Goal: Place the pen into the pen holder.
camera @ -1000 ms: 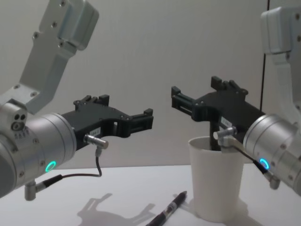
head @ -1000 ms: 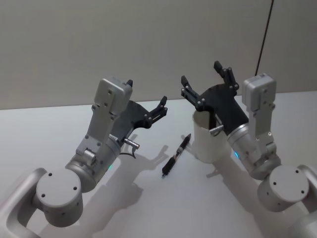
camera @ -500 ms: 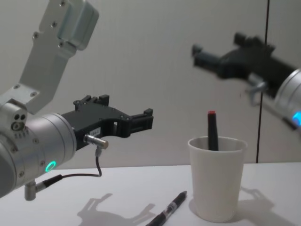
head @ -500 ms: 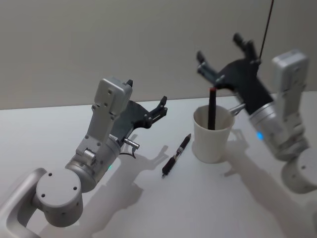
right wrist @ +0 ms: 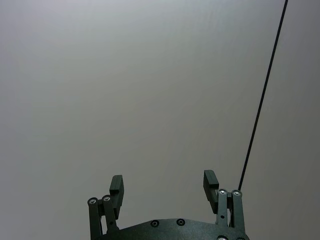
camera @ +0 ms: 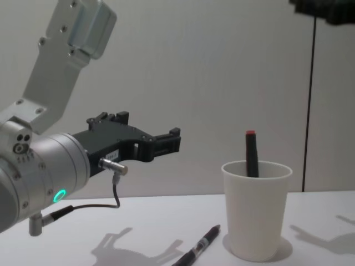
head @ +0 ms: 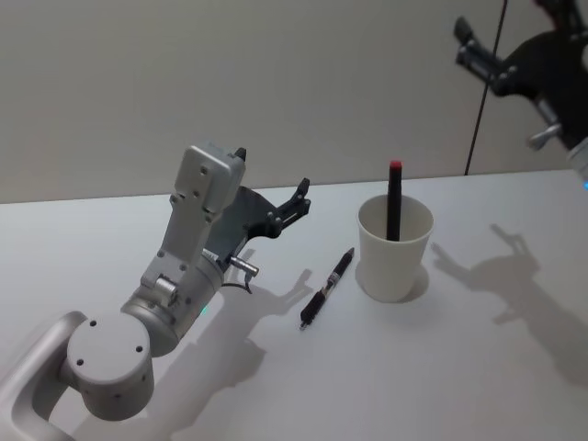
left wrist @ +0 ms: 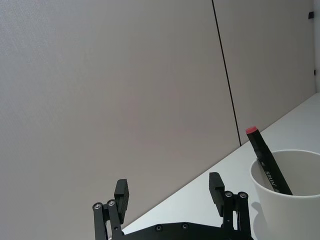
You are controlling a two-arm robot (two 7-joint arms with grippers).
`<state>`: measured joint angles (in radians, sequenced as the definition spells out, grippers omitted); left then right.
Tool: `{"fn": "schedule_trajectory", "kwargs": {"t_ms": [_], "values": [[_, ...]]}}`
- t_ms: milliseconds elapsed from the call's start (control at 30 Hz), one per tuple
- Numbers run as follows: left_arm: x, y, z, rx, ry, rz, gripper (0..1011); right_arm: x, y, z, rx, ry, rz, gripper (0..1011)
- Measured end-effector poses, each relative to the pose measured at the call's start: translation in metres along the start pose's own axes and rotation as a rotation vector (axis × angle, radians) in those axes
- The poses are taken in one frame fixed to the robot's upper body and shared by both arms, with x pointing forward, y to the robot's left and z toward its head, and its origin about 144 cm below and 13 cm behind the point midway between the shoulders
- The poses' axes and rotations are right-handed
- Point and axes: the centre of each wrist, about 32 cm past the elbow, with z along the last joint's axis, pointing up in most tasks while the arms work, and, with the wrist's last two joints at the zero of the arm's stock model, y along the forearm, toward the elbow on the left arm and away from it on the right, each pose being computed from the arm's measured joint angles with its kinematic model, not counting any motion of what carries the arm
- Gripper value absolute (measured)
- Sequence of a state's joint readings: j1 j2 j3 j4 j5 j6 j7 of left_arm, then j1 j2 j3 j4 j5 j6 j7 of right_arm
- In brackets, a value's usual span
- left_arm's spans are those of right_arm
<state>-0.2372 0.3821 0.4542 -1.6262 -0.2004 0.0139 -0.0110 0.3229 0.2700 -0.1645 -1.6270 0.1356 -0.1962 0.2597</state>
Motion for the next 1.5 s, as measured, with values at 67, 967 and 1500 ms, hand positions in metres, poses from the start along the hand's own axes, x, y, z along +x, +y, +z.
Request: {"fn": "schedule_trajectory", "kwargs": {"t_ms": [67, 967, 1500], "values": [[0.0, 0.0, 0.0, 0.0, 0.0, 0.0, 1001, 0.007, -0.001, 0.005, 0.004, -0.007, 0.001, 1002], [0.0, 0.0, 0.0, 0.0, 0.0, 0.0, 1001, 0.027, 0.005, 0.02, -0.112, 0.051, 0.008, 1001], [0.001, 0.0, 0.0, 0.01, 0.002, -0.013, 1001, 0.04, -0.013, 0.025, -0.329, 0.148, -0.083, 1001]]}}
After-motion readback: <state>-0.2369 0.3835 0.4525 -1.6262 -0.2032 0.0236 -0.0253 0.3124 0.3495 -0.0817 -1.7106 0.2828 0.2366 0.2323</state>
